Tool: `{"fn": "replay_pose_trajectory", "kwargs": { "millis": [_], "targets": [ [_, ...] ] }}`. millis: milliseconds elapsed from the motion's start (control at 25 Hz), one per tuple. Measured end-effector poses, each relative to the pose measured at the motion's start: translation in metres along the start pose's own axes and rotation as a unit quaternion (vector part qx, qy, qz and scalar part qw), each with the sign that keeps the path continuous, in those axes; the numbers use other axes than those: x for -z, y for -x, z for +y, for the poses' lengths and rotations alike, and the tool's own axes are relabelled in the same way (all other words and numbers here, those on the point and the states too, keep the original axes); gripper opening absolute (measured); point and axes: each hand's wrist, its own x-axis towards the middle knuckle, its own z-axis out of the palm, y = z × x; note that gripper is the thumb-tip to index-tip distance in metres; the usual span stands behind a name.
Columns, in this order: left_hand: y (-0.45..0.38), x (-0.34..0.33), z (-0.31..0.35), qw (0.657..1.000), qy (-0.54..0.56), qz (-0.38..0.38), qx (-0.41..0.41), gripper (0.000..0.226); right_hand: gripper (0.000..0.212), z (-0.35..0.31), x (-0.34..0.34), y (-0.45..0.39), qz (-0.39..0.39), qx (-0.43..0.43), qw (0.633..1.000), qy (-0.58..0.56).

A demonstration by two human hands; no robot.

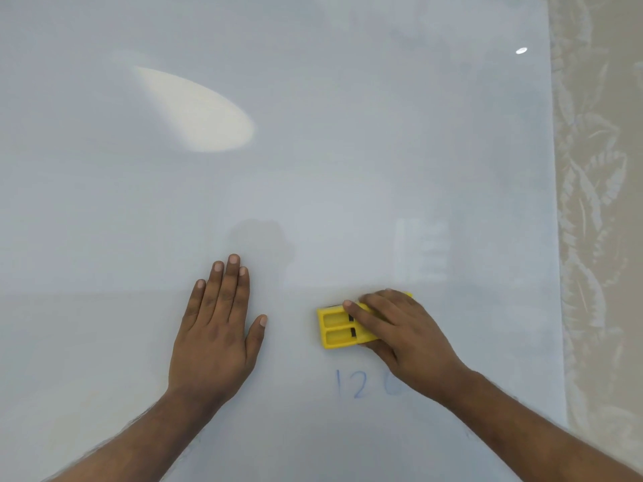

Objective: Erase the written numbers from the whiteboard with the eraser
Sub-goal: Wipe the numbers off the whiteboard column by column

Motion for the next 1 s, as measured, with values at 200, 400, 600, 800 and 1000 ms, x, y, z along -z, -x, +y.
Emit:
{"fn": "replay_pose_trajectory", "kwargs": {
  "millis": [200,400,600,800,1000],
  "targets": [
    [0.014,-0.003,0.007,1.0,0.005,-0.012,0.012,0.07,0.051,0.02,0.011,-0.004,0.041,-0.089,0.995,-0.021],
    [0.022,-0.006,0.01,1.0,0.007,-0.012,0.011,0.069,0.054,-0.005,-0.005,-0.025,0.066,-0.101,0.991,-0.049],
    [0.033,-0.006,0.012,1.0,0.01,-0.016,0.004,0.069,0.049,-0.028,-0.019,0.018,0.022,-0.041,0.999,-0.022],
    [0.046,-0.004,0.015,0.999,0.015,-0.035,-0.003,0.068,0.047,-0.006,-0.005,0.045,-0.01,-0.05,0.999,0.006],
    [0.063,-0.009,0.021,0.999,0.011,-0.047,0.004,0.068,0.051,-0.007,-0.009,0.035,0.041,-0.136,0.989,-0.037]
  ]
}}
